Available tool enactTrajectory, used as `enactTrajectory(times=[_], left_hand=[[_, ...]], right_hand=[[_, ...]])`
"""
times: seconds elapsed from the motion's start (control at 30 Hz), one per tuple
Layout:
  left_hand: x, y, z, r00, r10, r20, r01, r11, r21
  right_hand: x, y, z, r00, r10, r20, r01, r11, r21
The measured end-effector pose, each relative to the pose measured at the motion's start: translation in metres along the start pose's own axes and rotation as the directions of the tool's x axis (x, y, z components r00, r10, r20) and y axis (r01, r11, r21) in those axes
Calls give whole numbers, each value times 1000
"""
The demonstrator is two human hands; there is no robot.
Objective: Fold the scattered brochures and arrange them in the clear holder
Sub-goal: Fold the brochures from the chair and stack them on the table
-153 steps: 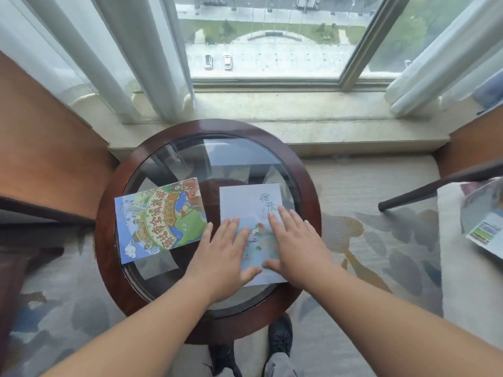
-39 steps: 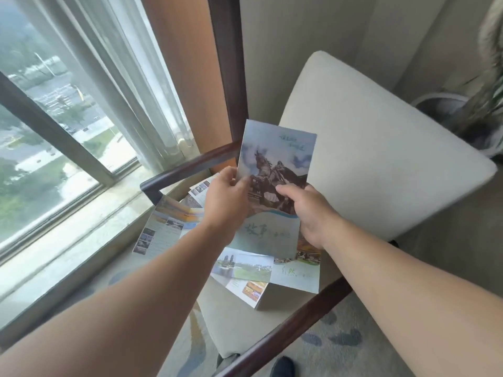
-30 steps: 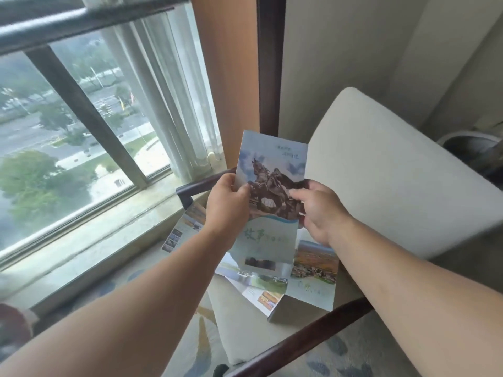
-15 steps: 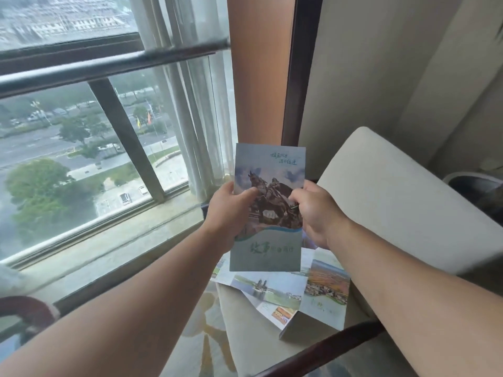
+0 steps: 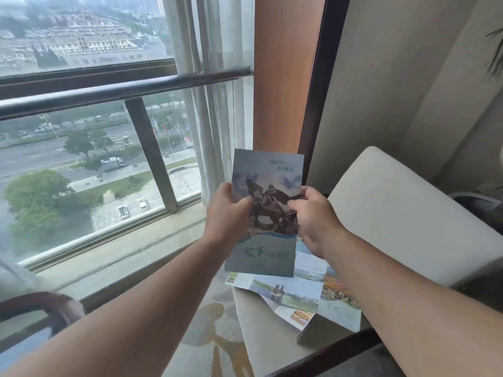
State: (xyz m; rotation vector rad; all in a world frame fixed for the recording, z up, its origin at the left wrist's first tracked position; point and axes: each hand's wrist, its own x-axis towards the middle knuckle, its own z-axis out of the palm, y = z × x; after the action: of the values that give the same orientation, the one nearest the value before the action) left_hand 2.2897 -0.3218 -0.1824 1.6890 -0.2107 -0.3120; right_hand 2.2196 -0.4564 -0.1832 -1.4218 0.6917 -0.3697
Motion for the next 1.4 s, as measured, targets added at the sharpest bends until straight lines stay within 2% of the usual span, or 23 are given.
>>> enactTrajectory(times=[0.03, 0.13, 0.2, 0.3, 0.37, 0.43, 0.53, 0.7, 0.9, 1.1, 1.27, 1.4], left_hand=[[-3, 1, -5, 1000, -9, -14, 10, 1000, 14], [-10, 1, -21, 996, -91, 10, 91, 988, -121], [-14, 1, -32, 993, -121, -4, 119, 982, -147], [-20, 2, -47, 991, -51, -124, 34, 990, -136], [-26, 2, -59, 984, -49, -173, 14, 981, -195], [-31, 2, -73, 979, -72, -191, 19, 963, -268], [-39, -8, -97, 957, -63, -284, 12, 984, -177], [-66, -23, -162, 878, -39, -477, 36, 999, -15], [-92, -42, -254, 780, -43, -624, 59, 998, 5], [-106, -79, -362, 728, -48, -684, 93, 995, 30], [-105, -128, -453, 740, -119, -663, 183, 983, 27], [-105, -179, -503, 728, -199, -656, 296, 954, 40]], right_hand=[[-3, -1, 4, 1000, -20, 17, 20, 1000, 3], [-11, -4, 19, 996, -46, 72, 43, 998, 43], [-12, -3, 30, 994, -54, 99, 50, 998, 37], [-11, -3, 47, 990, -85, 117, 94, 993, -73], [-12, -4, 57, 988, -73, 137, 97, 979, -181], [-15, -3, 69, 975, -37, 220, 79, 979, -188], [-22, -2, 94, 936, -51, 349, 143, 959, -245], [-48, 7, 157, 865, -54, 498, 226, 929, -292], [-89, 18, 249, 782, -36, 623, 294, 902, -316], [-133, 45, 353, 728, -2, 686, 345, 865, -365], [-161, 90, 440, 745, 70, 663, 332, 823, -460], [-175, 140, 493, 758, 100, 645, 389, 724, -570]])
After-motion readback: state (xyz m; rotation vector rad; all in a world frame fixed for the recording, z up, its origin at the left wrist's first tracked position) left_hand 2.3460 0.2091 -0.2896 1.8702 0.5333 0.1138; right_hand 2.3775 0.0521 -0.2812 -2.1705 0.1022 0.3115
